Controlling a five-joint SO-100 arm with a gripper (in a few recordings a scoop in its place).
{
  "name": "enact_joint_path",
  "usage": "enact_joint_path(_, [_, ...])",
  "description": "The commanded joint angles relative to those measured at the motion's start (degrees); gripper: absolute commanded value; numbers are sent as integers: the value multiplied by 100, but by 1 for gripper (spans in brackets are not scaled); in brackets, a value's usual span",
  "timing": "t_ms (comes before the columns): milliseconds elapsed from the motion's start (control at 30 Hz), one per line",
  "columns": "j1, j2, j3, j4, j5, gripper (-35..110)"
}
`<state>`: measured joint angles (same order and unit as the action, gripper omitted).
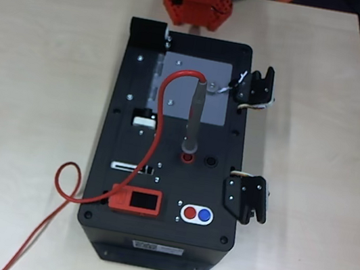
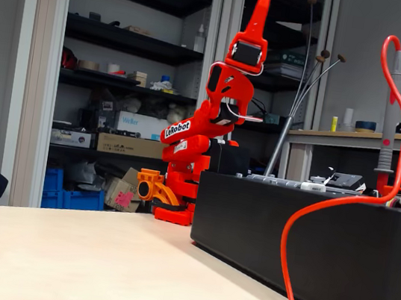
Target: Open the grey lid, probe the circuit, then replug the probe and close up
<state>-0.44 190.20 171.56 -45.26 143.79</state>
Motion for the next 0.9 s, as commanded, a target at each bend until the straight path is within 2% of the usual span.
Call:
enact_joint_path(0, [-149,70,-439,589,-97,0])
enact_joint_path(167, [-176,53,-1345,2364,-246,1])
enact_joint_path(367, [-483,-765,-2391,3542,-1204,1])
enact_joint_path(500, [-650,-1485,-3305,5186,-2162,1])
enact_joint_path(633, [-756,-2268,-4131,6908,-2663,1])
enact_joint_path(867, [-958,-3129,-4922,8024,-3753,1])
